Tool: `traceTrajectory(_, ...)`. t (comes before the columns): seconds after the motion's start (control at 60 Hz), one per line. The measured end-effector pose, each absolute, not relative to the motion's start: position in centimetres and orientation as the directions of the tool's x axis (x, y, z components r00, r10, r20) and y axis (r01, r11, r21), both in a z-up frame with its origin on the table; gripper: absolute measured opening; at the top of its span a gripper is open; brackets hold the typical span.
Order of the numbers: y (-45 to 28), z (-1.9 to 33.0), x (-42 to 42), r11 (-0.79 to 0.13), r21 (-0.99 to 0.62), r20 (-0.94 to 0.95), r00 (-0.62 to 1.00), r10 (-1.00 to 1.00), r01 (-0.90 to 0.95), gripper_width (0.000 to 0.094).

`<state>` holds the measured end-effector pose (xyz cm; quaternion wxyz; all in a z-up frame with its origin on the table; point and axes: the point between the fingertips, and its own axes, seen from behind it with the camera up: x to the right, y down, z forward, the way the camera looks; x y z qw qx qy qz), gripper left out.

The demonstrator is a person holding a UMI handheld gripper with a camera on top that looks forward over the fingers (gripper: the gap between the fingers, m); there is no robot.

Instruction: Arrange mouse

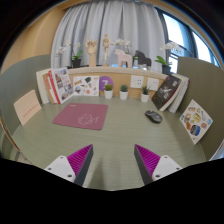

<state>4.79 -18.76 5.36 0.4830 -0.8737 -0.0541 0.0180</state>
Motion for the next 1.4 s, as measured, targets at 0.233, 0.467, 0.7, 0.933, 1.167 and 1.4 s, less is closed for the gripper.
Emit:
traceTrajectory(0.233, -13.6, 1.7, 16.8, -0.577, -0.817, 0.035, 0.999, -0.026, 0.014, 0.0816)
traceTrajectory(0.467, -4.9, -0.6, 23.6, -0.603, -0.798, 0.03, 0.998, -0.057, -0.011, 0.0821)
traceTrajectory(0.7, 3.7, -0.9, 25.2, -0.591, -0.806, 0.013, 1.0, -0.016, 0.001, 0.0817)
traceTrajectory(0.933, 8.2, -1.1, 25.9, -0.614, -0.789, -0.021, 1.0, -0.014, -0.025, 0.0672)
traceTrajectory(1.167, 8.8, -1.3, 26.5, -0.629, -0.775, -0.03, 0.998, -0.055, -0.058, 0.0446)
traceTrajectory(1.4, 8.7, -1.3, 26.7, -0.706, -0.702, -0.023, 0.995, -0.1, -0.087, 0.0302)
